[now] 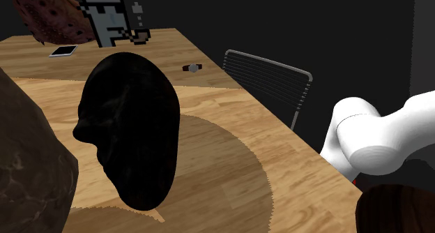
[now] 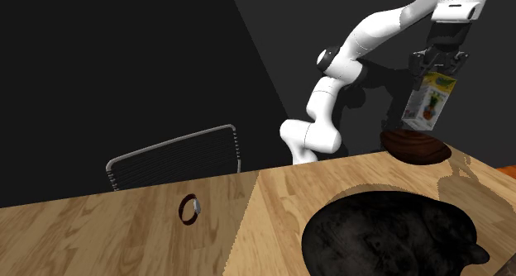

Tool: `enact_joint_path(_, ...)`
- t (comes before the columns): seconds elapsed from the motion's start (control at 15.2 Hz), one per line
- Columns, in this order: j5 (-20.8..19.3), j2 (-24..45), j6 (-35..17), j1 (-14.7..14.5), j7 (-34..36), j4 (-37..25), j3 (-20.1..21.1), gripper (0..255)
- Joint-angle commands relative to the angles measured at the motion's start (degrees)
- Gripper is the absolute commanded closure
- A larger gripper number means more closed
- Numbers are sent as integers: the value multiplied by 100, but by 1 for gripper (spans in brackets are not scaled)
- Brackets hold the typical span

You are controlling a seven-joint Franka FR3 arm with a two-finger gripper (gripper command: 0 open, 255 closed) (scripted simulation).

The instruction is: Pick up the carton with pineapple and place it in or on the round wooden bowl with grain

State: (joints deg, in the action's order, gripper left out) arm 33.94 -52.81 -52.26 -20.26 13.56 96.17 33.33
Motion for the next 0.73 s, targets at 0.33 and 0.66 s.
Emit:
enact_joint_path(0.33, 81, -482, -371, -136, -188, 854, 36, 255)
enact_joint_path(0.66, 140, -729, -559, -208, -272, 1288, 77, 255)
